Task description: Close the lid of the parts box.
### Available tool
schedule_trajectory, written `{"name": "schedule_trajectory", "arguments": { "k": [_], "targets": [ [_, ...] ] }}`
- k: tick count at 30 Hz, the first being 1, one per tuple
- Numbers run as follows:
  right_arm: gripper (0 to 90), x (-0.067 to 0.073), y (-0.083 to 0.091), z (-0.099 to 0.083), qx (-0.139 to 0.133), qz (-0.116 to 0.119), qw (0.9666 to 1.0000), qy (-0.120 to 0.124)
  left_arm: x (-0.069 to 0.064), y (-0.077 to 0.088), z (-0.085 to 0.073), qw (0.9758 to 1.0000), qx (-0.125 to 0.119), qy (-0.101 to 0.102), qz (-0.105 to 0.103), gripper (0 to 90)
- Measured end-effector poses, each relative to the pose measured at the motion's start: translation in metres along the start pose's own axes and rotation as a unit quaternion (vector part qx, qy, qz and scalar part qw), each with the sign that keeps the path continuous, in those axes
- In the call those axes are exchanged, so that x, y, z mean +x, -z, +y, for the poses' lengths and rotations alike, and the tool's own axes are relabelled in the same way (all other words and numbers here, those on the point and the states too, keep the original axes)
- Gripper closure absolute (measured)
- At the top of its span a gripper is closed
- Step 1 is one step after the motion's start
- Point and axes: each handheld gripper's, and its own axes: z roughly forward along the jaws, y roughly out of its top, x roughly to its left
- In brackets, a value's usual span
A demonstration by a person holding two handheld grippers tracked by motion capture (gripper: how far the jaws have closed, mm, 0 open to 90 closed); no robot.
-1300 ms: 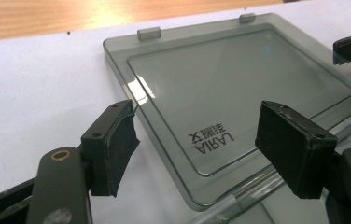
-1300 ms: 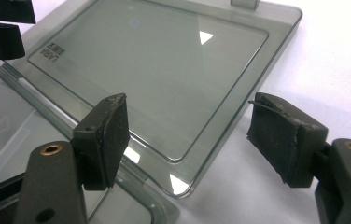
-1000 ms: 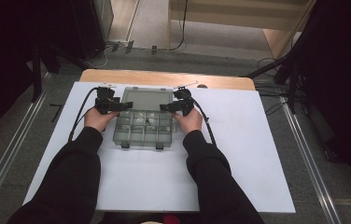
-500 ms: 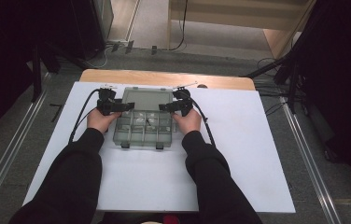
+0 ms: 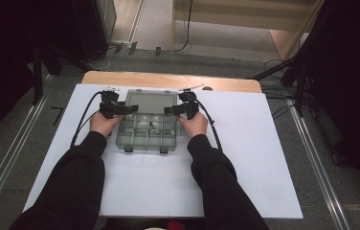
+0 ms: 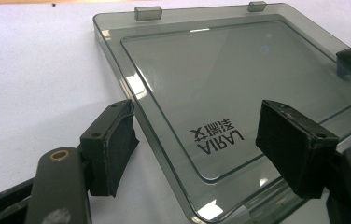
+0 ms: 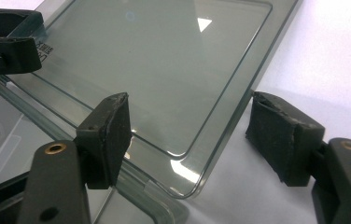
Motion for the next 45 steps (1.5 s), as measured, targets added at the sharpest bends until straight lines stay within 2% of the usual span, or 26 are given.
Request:
{"name": "schedule_trajectory", "arguments": {
  "k": [4, 9, 16, 20, 27, 32, 40, 45],
  "targets": [
    [35.1, 0.000, 0.000, 0.000, 0.003, 0.009, 0.9999, -0.008, 0.000, 0.000, 0.000, 1.0000, -0.001, 0.007, -0.002, 27.7],
    [34.7, 0.001, -0.001, 0.000, 0.001, 0.006, 1.0000, -0.007, 0.000, 0.001, 0.001, 0.9999, 0.003, 0.012, -0.002, 27.8],
    [34.6, 0.002, -0.001, 0.000, -0.006, 0.005, 1.0000, 0.000, 0.003, 0.001, 0.001, 0.9993, 0.008, 0.031, -0.021, 28.1],
    [35.3, 0.004, -0.001, 0.000, -0.013, -0.002, 0.9999, 0.011, 0.002, 0.002, 0.001, 0.9996, 0.005, 0.021, -0.016, 29.2],
    [33.4, 0.005, -0.002, 0.001, -0.022, -0.004, 0.9994, 0.025, 0.001, 0.004, 0.002, 0.9998, -0.004, 0.015, -0.010, 32.1],
    [37.2, 0.003, -0.001, 0.003, -0.038, -0.006, 0.9991, 0.018, 0.000, 0.006, 0.004, 0.9999, -0.011, 0.011, -0.005, 36.5],
    [39.9, 0.002, 0.001, 0.006, -0.054, -0.010, 0.9981, 0.028, -0.001, 0.010, 0.005, 0.9998, -0.018, 0.005, -0.006, 38.3],
    [40.7, 0.004, 0.004, 0.009, -0.051, -0.009, 0.9981, 0.033, -0.002, 0.012, 0.006, 0.9997, -0.023, 0.000, -0.004, 38.2]
  ]
}}
